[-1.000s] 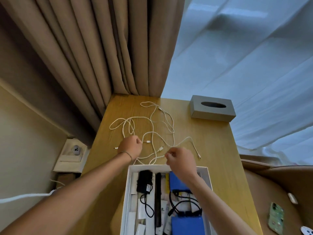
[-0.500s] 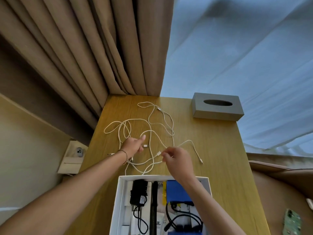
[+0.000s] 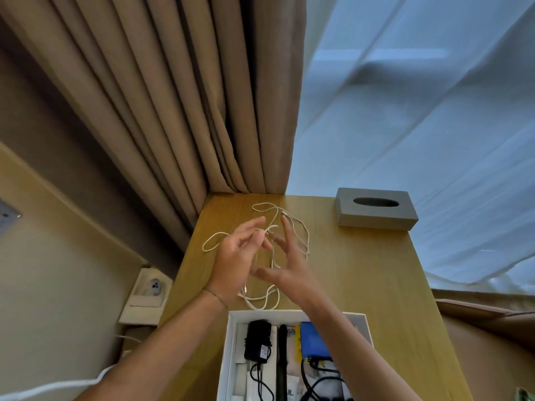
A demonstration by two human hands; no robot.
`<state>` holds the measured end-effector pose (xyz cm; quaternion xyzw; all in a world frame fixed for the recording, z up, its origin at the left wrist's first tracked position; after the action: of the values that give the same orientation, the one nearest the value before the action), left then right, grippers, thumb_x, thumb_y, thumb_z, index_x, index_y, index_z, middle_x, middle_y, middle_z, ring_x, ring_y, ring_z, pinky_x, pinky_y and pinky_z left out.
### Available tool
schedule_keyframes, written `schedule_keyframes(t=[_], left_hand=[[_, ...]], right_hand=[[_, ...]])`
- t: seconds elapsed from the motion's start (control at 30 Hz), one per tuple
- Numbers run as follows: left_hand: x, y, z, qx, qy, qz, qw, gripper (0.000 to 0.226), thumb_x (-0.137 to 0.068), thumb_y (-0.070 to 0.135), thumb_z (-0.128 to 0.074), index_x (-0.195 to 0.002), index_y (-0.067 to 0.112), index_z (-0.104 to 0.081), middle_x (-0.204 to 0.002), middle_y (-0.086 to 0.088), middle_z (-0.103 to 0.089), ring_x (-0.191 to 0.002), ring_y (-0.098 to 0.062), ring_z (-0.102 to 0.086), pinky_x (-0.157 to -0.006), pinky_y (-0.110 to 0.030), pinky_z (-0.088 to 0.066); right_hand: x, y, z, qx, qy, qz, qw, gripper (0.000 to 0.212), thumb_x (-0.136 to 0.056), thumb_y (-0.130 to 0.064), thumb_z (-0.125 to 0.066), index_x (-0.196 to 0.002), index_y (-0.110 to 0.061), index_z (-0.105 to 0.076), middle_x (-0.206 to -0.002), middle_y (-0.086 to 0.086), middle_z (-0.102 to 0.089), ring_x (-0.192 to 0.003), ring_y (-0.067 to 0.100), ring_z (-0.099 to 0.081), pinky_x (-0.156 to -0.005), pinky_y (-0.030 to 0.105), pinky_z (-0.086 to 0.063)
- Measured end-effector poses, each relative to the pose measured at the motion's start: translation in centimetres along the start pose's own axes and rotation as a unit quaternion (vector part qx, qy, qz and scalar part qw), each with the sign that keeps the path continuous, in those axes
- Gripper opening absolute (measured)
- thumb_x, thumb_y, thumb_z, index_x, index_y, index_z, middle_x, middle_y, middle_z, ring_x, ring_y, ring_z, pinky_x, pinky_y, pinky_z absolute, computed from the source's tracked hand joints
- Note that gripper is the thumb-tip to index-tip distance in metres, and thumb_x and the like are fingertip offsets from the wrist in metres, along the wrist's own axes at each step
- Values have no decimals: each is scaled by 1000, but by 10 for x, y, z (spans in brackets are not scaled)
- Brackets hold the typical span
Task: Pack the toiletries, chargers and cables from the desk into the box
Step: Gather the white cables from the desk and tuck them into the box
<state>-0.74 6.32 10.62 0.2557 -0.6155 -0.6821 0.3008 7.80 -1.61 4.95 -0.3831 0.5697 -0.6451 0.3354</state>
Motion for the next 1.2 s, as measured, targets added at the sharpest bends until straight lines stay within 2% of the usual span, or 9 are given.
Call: schedule_keyframes(t=[0.1, 0.37, 0.47, 0.57, 0.7, 0.83, 1.0, 1.1, 1.2], left_hand=[[4, 24, 6, 151, 0, 10, 989, 31, -103, 24, -47, -81, 11, -64, -127, -2, -69, -123, -6, -60, -105, -31, -40], [0, 65, 41, 296, 46, -3, 954, 34, -107, 24, -31, -76, 17, -42, -123, -13, -57, -125, -30, -60, -114, -61, -30], [6, 71, 49, 336, 78, -10, 939, 33, -108, 25, -33, -81, 15, -47, -124, -16, -52, -119, -36, -64, -104, -61, -45], [9, 77, 61, 365, 106, -8, 925, 26, -108, 27, -35, -88, 16, -49, -122, -17, -53, -100, -37, -71, -71, -38, -59], [8, 85, 90, 141, 150, -75, 976, 31, -109, 31, -28, -85, 22, -46, -107, -17, -71, -50, -19, -51, -45, -25, -32], [6, 74, 93, -105, 113, -109, 982, 25, -108, 34, -28, -108, 29, -52, -71, -3, -66, -63, -31, -51, -62, -41, -44], [21, 40, 58, -376, -116, -83, 916, 68, -83, 88, -16, -108, 46, -64, -74, 10, -66, -69, -6, -64, -64, -36, -48], [37, 23, 36, -435, -184, -90, 877, 58, -74, 94, -36, -89, 47, -66, -63, 3, -61, -52, -13, -52, -52, -35, -41], [48, 27, 22, -296, -169, -85, 936, 53, -83, 81, -48, -78, 37, -76, -45, 11, -45, -42, -6, -36, -47, -27, -31]], right_hand=[[0, -10, -18, -47, -3, 16, 999, 120, -68, -30, -90, -154, -54, -10, -122, -17, -67, -117, -4, -61, -95, 30, -55], [23, -43, -63, -43, -94, 26, 994, 22, -98, -24, -62, -111, -8, -69, -99, 17, -71, -91, 18, -64, -91, 32, -51], [32, -52, -79, -42, -130, 11, 991, 17, -102, -20, -56, -104, -7, -67, -90, 1, -71, -87, 15, -66, -83, 21, -50], [39, -52, -86, -9, -156, 0, 988, 20, -105, -20, -49, -93, -10, -62, -68, 5, -59, -64, 17, -55, -70, 31, -45], [48, -46, -74, 32, -160, -20, 986, 33, -107, -22, -47, -77, -16, -59, -60, -7, -41, -54, 9, -38, -57, 26, -35], [55, -54, -48, 120, -164, -8, 979, 34, -105, -26, -49, -74, -23, -61, -55, -15, -48, -54, 5, -43, -63, 28, -41], [49, -87, -13, 113, -139, 8, 984, 28, -103, -14, -50, -78, -15, -64, -72, 3, -51, -61, 9, -45, -65, 28, -39], [42, -107, 3, 110, -102, 43, 988, 28, -103, -19, -53, -78, -12, -63, -72, 8, -49, -65, 18, -46, -67, 32, -42], [37, -113, 9, 95, -66, 63, 991, 28, -103, -22, -53, -81, -7, -63, -72, 10, -49, -66, 24, -47, -69, 39, -48]])
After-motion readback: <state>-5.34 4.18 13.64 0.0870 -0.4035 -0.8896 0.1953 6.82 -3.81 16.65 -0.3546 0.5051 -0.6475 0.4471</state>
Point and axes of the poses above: each hand's wrist, its own x-axis away from the middle knuckle, its own z-axis out of the back of the hand, y = z × x, the point moved 8 cm from there along -x, towards the middle knuckle
